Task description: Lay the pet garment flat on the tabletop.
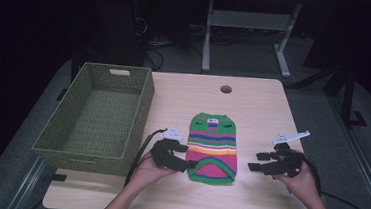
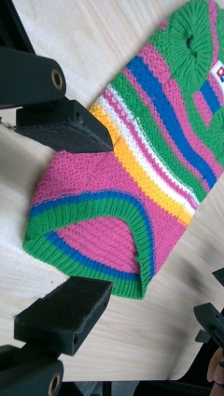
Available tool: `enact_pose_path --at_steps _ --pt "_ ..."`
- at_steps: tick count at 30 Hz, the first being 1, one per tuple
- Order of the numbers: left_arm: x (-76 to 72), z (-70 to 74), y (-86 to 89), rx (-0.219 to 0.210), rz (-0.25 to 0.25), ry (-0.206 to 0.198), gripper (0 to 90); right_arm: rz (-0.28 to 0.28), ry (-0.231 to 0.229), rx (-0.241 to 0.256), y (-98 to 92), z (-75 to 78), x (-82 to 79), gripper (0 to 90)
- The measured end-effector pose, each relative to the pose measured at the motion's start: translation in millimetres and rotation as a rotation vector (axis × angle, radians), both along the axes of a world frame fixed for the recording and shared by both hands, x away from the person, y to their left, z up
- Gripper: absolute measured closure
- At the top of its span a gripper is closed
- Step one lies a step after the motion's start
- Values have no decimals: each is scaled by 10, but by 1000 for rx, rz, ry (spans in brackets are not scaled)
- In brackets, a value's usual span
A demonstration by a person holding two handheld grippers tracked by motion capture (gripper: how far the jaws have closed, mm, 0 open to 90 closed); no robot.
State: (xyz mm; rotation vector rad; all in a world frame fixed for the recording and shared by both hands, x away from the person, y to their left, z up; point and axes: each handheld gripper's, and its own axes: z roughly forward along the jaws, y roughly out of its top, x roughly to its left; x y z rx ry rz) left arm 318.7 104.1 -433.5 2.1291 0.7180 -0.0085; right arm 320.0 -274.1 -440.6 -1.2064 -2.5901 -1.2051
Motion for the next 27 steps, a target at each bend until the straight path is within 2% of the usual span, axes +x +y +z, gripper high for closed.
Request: enact_pose_path --at_steps 8,11,13,19,27 --pt "-78 -6 42 3 0 -4 266 5 -2 5 -44 -27 -100 324" --pt "-112 -19 54 5 -3 -3 266 9 -15 19 -61 -23 -153 324" --pt "-142 -20 58 -17 -2 4 265 8 -16 22 -74 -34 -180 324" --pt "-228 -24 38 -5 -22 -17 265 -9 -10 37 -138 -91 -235 323" --pt "-304 -62 102 -5 -5 -20 265 -32 -11 41 -244 -151 -328 323"
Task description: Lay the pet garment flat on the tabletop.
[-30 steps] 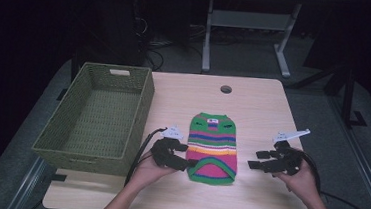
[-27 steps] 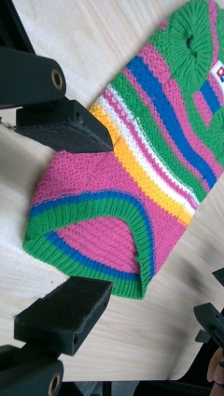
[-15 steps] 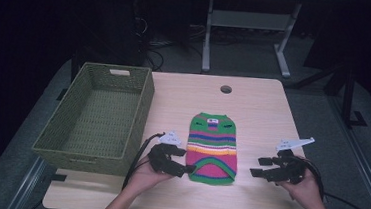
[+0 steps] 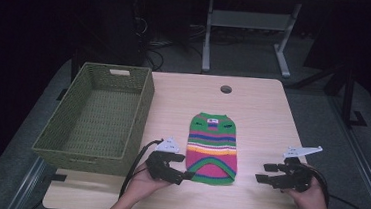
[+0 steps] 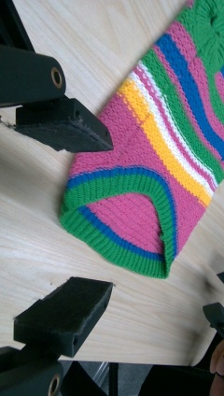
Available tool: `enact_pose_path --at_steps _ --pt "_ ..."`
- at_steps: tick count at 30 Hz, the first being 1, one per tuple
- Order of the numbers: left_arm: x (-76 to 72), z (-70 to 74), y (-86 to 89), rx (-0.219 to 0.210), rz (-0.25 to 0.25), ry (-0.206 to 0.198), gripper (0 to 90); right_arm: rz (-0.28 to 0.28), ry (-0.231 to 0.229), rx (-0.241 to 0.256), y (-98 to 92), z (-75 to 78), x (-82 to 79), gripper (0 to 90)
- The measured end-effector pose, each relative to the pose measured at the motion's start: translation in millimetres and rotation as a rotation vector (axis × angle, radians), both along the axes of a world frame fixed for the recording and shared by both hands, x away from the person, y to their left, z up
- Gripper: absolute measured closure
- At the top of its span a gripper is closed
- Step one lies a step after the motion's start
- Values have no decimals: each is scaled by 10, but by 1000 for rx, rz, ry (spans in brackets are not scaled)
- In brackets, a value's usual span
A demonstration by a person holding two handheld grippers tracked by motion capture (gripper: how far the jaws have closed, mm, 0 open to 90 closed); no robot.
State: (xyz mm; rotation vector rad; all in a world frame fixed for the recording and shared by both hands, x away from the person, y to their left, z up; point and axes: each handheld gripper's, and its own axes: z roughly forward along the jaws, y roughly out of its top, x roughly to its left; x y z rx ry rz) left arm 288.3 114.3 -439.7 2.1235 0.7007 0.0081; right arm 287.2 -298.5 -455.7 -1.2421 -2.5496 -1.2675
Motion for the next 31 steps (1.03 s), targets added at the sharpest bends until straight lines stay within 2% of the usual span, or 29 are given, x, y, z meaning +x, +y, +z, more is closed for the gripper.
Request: enact_pose_path --at_steps 5,11,17,22,26,31 --pt "-39 -11 46 9 2 -9 264 -18 -1 14 -94 -38 -44 324" --pt "-91 -20 97 -4 13 -6 259 -40 7 20 -167 -59 -114 323" --pt "-138 -52 125 16 14 -12 256 -50 10 31 -208 -80 -181 315" --pt "-204 -59 133 7 13 -14 251 -74 0 42 -251 -78 -237 313" --pt "-283 -57 159 23 21 -21 245 -88 -12 61 -276 -96 -293 310" --pt "-398 -76 202 -7 28 -9 245 -110 -26 51 -312 -120 -429 310"
